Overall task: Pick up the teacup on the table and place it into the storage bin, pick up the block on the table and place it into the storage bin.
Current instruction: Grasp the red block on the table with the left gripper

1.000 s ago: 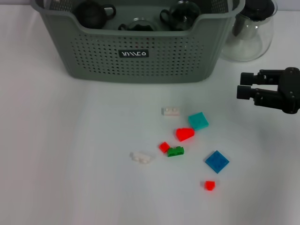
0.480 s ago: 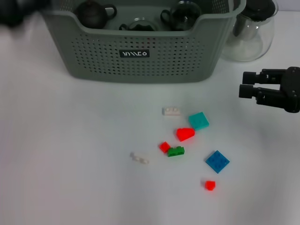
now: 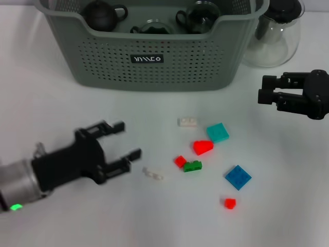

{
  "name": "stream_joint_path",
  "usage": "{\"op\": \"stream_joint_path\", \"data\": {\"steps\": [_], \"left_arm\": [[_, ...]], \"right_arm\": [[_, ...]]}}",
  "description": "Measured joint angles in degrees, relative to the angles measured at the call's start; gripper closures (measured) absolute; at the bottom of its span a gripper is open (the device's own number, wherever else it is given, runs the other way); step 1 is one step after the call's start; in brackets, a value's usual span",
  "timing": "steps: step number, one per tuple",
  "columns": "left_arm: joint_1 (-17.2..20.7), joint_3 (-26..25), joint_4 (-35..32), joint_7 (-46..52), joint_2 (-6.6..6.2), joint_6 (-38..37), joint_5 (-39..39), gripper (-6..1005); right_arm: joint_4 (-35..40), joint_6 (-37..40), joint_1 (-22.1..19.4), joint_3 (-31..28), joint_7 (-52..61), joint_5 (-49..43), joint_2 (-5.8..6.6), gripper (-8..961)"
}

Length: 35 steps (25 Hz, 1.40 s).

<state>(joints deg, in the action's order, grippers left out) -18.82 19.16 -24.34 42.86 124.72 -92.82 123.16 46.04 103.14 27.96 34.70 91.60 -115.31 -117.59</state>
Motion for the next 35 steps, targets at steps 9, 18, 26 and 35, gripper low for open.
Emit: {"op": "stream_joint_path", "data": {"steps": [9, 18, 26, 35], "left_arm": [[0.3, -0.1, 9.1, -12.1, 0.02, 8.6, 1.9, 338], [0.7, -2.8, 13.7, -21.6, 0.07, 13.2, 1.5, 344], [-0.2, -7.1, 15.5, -24.6, 0.09, 15.3, 1.2, 340], [0.7, -12.3, 16.8, -27.5, -0.08, 11.8, 1.5, 336]], "right_arm": [[-0.8, 0.0, -0.6, 0.0, 0.0, 0.0, 0.17, 467], [-1.0, 0.0, -0.6, 0.0, 0.0, 0.0, 0.26, 467], [-1.3, 0.0, -0.7, 0.0, 0.0, 0.0, 0.34, 467], [-1.3, 0.0, -0.6, -0.1, 0.0, 0.0, 0.34, 467]]}}
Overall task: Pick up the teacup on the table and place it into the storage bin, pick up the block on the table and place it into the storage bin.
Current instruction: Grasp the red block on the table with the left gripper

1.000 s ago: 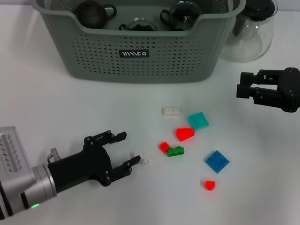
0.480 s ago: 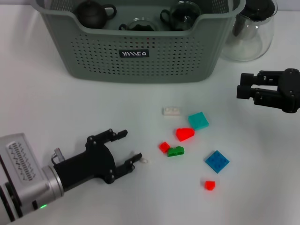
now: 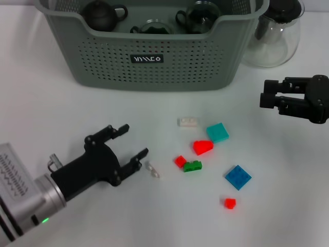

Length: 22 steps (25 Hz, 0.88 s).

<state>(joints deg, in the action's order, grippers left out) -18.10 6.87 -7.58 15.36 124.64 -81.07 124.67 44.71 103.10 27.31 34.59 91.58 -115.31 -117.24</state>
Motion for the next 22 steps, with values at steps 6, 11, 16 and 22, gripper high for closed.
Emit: {"op": "stream_joint_path", "data": {"steps": [6, 11, 16, 22], "left_arm": [[0.7, 2.4, 1.9, -0.2, 0.15, -0.3, 2.8, 334], [1.1, 0.2, 6.3, -5.1, 0.17, 4.6, 2.4, 332], [1.5, -1.1, 9.8, -10.0, 0.17, 8.1, 2.4, 329], [2.0, -1.4, 10.2, -10.2, 0.17, 6.2, 2.4, 329]], "right_arm": [[0.0, 0.0, 0.2, 0.1, 0.0, 0.0, 0.0, 467], [0.0, 0.0, 0.0, 0.1, 0.0, 0.0, 0.0, 467], [0.0, -0.3, -0.1, 0.0, 0.0, 0.0, 0.0, 467], [0.0, -0.6, -0.1, 0.1, 0.0, 0.0, -0.01, 467]]}}
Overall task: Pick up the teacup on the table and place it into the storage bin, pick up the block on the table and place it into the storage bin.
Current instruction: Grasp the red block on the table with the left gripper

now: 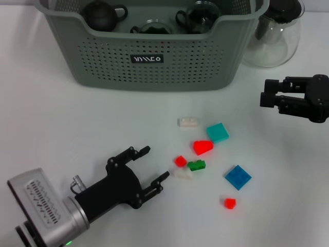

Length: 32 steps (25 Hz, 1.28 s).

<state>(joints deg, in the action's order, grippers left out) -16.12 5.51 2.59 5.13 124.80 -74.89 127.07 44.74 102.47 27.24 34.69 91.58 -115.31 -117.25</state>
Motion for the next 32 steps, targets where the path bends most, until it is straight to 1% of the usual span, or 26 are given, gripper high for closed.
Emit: {"op": "stream_joint_path", "data": {"steps": [4, 23, 28, 30, 32], "left_arm": [[0.4, -0.6, -0.5, 0.0, 0.0, -2.2, 0.0, 329], [0.3, -0.4, -0.5, 0.0, 0.0, -2.1, 0.5, 329], [-1.0, 0.0, 1.6, 0.0, 0.0, -0.7, 0.5, 336], [-2.6, -0.2, 3.9, 0.0, -0.03, 2.6, 0.4, 341], [-3.0, -0.2, 4.5, 0.0, -0.05, 3.7, 0.4, 341]], "right_arm": [[0.0, 0.0, 0.1, 0.0, 0.0, 0.0, 0.0, 467], [0.0, 0.1, 0.0, 0.0, 0.0, 0.0, 0.0, 468], [0.0, 0.2, 0.0, 0.0, 0.0, 0.0, -0.02, 468], [0.0, 0.2, 0.0, 0.0, 0.0, -0.1, -0.05, 468], [0.0, 0.3, 0.0, 0.0, 0.0, -0.4, -0.07, 468]]}}
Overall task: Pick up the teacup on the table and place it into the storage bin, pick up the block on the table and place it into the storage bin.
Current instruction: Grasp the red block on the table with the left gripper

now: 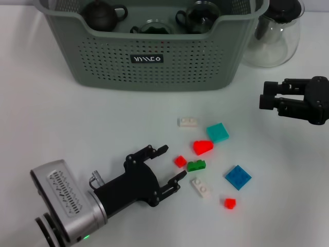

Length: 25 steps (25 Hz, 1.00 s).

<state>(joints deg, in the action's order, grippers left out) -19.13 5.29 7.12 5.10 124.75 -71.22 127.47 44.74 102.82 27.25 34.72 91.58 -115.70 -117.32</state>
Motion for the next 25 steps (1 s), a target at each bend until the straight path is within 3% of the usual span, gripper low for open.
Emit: {"op": "stream_joint_path", "data": {"steps": [12, 25], "left_arm": [[-1.7, -0.2, 1.9, 0.3, 0.05, 4.2, -0.2, 434], [-2.6, -1.3, 2.6, 0.4, 0.05, 5.9, -0.4, 438]], "right_arm": [[-0.1, 0.1, -0.1, 0.0, 0.0, -0.6, -0.18, 468], [-0.1, -0.1, -0.1, 0.0, 0.0, -0.9, -0.19, 468]]}}
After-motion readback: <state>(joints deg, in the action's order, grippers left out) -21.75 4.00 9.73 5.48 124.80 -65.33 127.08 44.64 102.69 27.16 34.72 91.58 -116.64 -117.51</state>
